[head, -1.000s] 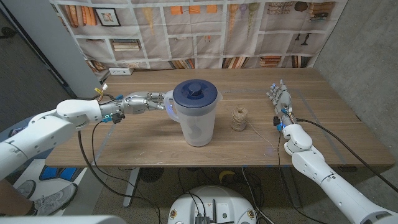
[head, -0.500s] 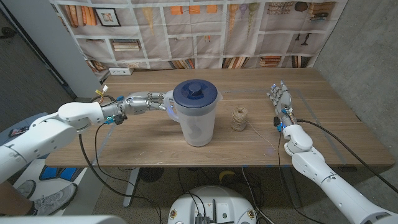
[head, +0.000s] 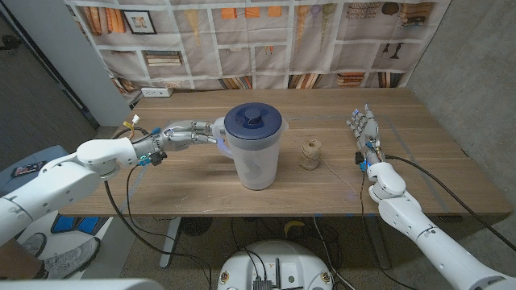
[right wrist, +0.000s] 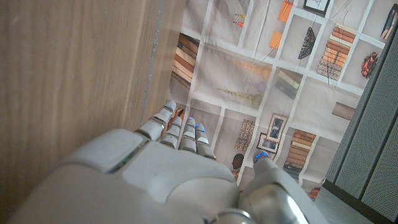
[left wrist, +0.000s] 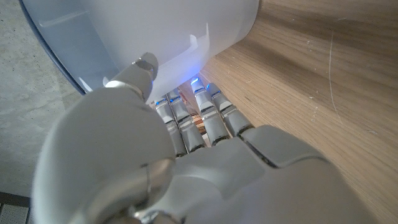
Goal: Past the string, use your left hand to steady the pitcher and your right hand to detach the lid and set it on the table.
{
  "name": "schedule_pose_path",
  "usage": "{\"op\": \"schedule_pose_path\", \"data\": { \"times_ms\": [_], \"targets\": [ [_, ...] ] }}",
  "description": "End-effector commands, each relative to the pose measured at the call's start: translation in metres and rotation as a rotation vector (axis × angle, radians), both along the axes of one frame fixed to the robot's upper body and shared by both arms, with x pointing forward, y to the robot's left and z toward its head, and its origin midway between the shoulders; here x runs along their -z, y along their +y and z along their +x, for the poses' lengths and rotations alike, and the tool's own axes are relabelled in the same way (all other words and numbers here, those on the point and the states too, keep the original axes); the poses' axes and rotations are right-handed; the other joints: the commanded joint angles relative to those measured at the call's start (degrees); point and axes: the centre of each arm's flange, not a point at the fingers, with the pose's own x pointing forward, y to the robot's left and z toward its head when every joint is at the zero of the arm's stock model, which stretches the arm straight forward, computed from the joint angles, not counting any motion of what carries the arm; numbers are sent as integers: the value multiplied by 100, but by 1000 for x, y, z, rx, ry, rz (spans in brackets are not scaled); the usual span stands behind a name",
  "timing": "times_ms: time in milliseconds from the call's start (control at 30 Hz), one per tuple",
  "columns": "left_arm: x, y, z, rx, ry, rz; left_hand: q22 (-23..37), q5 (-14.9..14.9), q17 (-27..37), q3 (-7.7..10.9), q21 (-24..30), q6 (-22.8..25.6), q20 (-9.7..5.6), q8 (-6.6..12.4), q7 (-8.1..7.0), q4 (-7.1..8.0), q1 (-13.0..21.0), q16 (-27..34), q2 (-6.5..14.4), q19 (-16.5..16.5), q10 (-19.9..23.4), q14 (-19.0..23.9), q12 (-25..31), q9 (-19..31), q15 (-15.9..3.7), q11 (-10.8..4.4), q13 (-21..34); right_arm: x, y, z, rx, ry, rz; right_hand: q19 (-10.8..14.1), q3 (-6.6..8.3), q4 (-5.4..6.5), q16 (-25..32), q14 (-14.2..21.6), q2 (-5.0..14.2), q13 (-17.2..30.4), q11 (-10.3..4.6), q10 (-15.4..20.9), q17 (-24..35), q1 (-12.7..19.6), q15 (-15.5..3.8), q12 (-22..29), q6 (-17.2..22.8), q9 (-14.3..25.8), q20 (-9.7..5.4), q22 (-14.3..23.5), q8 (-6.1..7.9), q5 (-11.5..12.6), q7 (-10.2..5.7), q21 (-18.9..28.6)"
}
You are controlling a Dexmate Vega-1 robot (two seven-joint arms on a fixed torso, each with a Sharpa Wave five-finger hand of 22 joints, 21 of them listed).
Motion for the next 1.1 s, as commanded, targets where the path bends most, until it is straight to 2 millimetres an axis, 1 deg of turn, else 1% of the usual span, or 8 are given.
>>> {"op": "schedule_pose_path", "data": {
  "times_ms": [33, 133, 500, 600, 733, 800, 867, 1100],
  "targets": [
    [5, -3, -4, -35, -10, -27, 25, 9, 11, -83, 20, 188, -890, -2, 20, 1, 109, 37, 68, 95, 218, 170, -5, 21, -970, 11, 6, 3, 0, 0, 0, 2, 0, 12, 20, 44, 21, 0, 124, 1, 20, 47, 4, -40, 4, 44, 29, 14, 23, 21, 39, 24, 10, 26],
    [6, -2, -6, -46, -15, -35, 28, 11, 13, -103, 24, 303, -895, -1, 69, 1, 148, 41, 123, 134, 300, 249, -10, 22, -979, 7, 7, 3, -1, 0, -6, -1, 4, 13, 17, 47, 23, -1, 124, 1, 22, 46, 4, -42, -5, 44, 32, 14, 26, 21, 39, 24, 10, 26],
    [5, -4, -5, -73, -31, -47, 42, 12, 2, -177, 50, 754, -898, -13, 87, -9, 296, 27, 320, 306, 745, 555, 7, 23, -990, 23, 15, 3, -3, 2, -3, 2, 2, 14, 12, 55, 27, 0, 124, 1, 25, 48, -3, -42, -8, 43, 39, 15, 30, 21, 39, 25, 6, 26],
    [5, -5, -4, -78, -31, -51, 45, 16, 2, -175, 60, 899, -898, 0, 132, -7, 326, 28, 380, 356, 848, 645, 10, 23, -985, 27, 16, 4, -4, 2, -3, 3, 4, 16, 12, 57, 28, 0, 128, 1, 24, 46, -3, -42, -8, 42, 40, 15, 31, 21, 39, 25, 7, 26],
    [4, -5, -3, -85, -41, -67, 47, 19, -6, -152, 65, 1017, -901, -12, 156, 4, 343, 15, 471, 406, 977, 762, 10, 23, -985, 17, 17, 4, -5, 3, -2, 4, 6, 16, 11, 59, 28, -3, 128, 1, 24, 45, -6, -41, -8, 41, 41, 15, 31, 21, 38, 26, 11, 26],
    [4, -6, -3, -87, -37, -64, 49, 23, -21, -112, 79, 1075, -894, -26, 196, 15, 353, -13, 561, 467, 1104, 818, 26, 28, -969, 72, 18, 4, -6, 3, -1, 4, 6, 18, 8, 60, 29, -3, 125, 1, 28, 45, -6, -43, -8, 42, 44, 15, 30, 21, 39, 25, 13, 27],
    [4, -7, -3, -89, -43, -70, 50, 25, -28, -72, 91, 1154, -893, -30, 237, 12, 368, -33, 637, 528, 1157, 883, 11, 33, -981, 48, 18, 4, -6, 3, -4, 3, 7, 16, 7, 63, 31, -2, 127, 1, 27, 46, -6, -44, -12, 42, 42, 15, 34, 22, 37, 26, 10, 26],
    [4, -8, -2, -104, -45, -72, 51, 17, -40, 24, 112, 1348, -896, -31, 269, 9, 394, -75, 810, 665, 1331, 1024, -3, 44, -968, 81, 21, 4, -7, 5, 1, 9, 4, 21, 6, 68, 30, -6, 130, 1, 28, 42, -11, -43, -11, 40, 43, 15, 28, 22, 36, 27, 7, 28]
  ]
}}
